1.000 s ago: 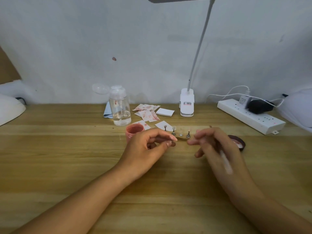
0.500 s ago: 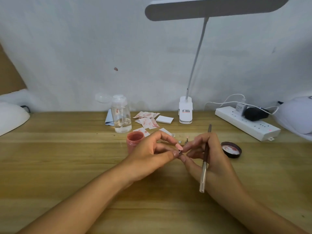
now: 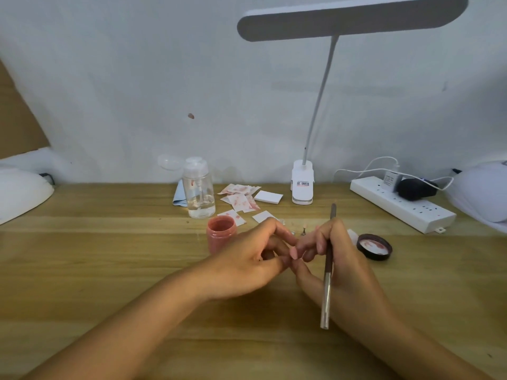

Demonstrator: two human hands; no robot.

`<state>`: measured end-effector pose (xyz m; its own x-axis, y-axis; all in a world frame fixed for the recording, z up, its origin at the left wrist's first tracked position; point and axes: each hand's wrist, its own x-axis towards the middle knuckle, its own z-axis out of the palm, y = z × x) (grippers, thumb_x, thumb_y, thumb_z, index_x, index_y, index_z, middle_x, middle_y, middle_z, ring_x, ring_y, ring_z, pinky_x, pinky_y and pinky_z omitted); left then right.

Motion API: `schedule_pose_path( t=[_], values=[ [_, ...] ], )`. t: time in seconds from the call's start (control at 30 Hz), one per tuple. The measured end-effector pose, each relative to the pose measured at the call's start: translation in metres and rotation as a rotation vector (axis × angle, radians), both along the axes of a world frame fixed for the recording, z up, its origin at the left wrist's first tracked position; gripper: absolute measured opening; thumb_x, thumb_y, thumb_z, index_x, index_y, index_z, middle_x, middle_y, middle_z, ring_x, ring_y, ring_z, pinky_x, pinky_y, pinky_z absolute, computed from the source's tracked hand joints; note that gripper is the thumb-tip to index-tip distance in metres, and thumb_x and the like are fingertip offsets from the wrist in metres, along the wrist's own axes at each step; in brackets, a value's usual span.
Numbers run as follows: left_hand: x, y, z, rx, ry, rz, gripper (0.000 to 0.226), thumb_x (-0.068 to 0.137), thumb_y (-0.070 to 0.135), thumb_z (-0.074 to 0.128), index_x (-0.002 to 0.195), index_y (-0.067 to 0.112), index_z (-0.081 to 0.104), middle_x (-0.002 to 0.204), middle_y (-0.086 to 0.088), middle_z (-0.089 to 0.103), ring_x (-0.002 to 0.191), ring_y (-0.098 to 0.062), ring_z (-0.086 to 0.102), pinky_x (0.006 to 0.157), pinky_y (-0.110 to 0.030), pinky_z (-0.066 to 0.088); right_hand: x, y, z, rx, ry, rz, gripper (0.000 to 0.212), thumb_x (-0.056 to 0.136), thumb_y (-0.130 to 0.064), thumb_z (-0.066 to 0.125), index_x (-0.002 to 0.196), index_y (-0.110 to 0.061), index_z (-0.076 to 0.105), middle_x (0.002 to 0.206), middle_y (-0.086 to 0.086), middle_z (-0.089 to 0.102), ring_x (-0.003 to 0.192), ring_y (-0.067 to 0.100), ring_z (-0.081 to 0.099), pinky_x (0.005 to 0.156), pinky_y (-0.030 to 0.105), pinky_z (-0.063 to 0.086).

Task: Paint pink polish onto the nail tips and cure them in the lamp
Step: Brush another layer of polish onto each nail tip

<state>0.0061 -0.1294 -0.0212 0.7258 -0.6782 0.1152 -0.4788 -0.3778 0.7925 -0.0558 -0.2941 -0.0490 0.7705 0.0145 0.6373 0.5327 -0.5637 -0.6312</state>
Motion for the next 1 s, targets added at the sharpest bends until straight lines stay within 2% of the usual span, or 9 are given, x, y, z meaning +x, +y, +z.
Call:
schedule_pose_path(
  t=[0.1,0.17,0.23,0.33,0.5,0.63,0.73,0.9,1.0],
  values=[
    [0.000,-0.001,-0.001,0.016,-0.081,0.055,0.017,0.097,0.016,0.059,0.110,0.024,0.051,0.091,0.023,0.069,0.084,0.001,0.063,0.081,-0.014,0.044,0.002,-0.001,0.000,0.030,-0.022,-0.047,0.042,0.074,0.005,0.071,0.082,-0.017,0.035,0.084,-0.014,0.061,0.086,0.011,0.061,0.072,0.023,0.047],
    [0.007,0.006,-0.001,0.161,-0.342,0.130,0.024,0.093,0.029,0.063,0.113,0.031,0.049,0.109,0.022,0.064,0.101,0.003,0.058,0.090,-0.016,0.038,0.005,-0.005,0.000,0.125,-0.016,-0.089,0.040,0.074,0.006,0.069,0.082,-0.015,0.036,0.083,-0.011,0.061,0.084,0.014,0.060,0.075,0.026,0.047],
    [0.016,0.012,0.002,0.304,-0.615,0.220,0.038,0.089,0.038,0.064,0.122,0.031,0.046,0.127,0.018,0.056,0.119,-0.004,0.049,0.101,-0.028,0.035,0.008,-0.011,0.001,0.217,-0.025,-0.137,0.040,0.075,0.006,0.069,0.082,-0.017,0.036,0.082,-0.008,0.062,0.083,0.015,0.060,0.076,0.026,0.048],
    [0.029,0.007,0.010,0.326,-0.764,0.316,0.050,0.085,0.040,0.066,0.128,0.026,0.046,0.131,0.011,0.056,0.123,-0.014,0.046,0.101,-0.029,0.031,0.009,-0.019,0.001,0.259,-0.007,-0.173,0.041,0.075,0.006,0.069,0.082,-0.018,0.036,0.080,-0.004,0.062,0.080,0.014,0.060,0.076,0.029,0.049],
    [0.068,-0.026,0.022,0.676,-0.669,0.216,0.059,0.082,0.043,0.066,0.133,0.023,0.045,0.127,0.005,0.059,0.122,-0.022,0.049,0.106,-0.037,0.031,0.012,-0.024,0.002,0.221,-0.020,-0.183,0.044,0.076,0.006,0.070,0.081,-0.018,0.034,0.081,-0.008,0.063,0.081,0.014,0.060,0.074,0.026,0.050],
    [0.084,-0.041,0.016,0.762,-0.565,0.146,0.041,0.082,0.042,0.067,0.120,0.030,0.057,0.115,0.011,0.065,0.118,-0.018,0.051,0.108,-0.035,0.024,0.011,-0.025,0.001,0.189,-0.046,-0.192,0.044,0.075,0.007,0.071,0.080,-0.018,0.035,0.079,-0.006,0.063,0.083,0.010,0.062,0.073,0.025,0.051],
    [0.079,-0.037,0.012,0.687,-0.602,0.148,0.026,0.082,0.042,0.067,0.106,0.032,0.065,0.104,0.014,0.067,0.109,-0.014,0.053,0.108,-0.033,0.024,0.011,-0.025,0.001,0.172,-0.060,-0.221,0.047,0.076,0.004,0.072,0.079,-0.023,0.034,0.078,-0.008,0.062,0.082,0.009,0.061,0.073,0.026,0.049],
    [0.047,-0.024,0.002,0.340,-0.506,0.175,0.018,0.076,0.040,0.069,0.092,0.030,0.068,0.088,0.016,0.063,0.088,-0.005,0.058,0.078,-0.028,0.049,0.013,-0.024,0.003,0.118,-0.076,-0.249,0.048,0.076,0.000,0.074,0.079,-0.025,0.033,0.078,-0.007,0.063,0.083,0.009,0.064,0.073,0.038,0.054],
    [0.030,-0.018,-0.017,0.230,-0.472,0.230,0.019,0.074,0.043,0.070,0.090,0.033,0.066,0.087,0.017,0.061,0.084,0.002,0.057,0.076,-0.016,0.043,0.015,-0.028,0.002,0.102,-0.079,-0.239,0.046,0.075,0.001,0.073,0.081,-0.023,0.034,0.079,-0.007,0.063,0.086,0.010,0.065,0.072,0.047,0.054]
  ],
)
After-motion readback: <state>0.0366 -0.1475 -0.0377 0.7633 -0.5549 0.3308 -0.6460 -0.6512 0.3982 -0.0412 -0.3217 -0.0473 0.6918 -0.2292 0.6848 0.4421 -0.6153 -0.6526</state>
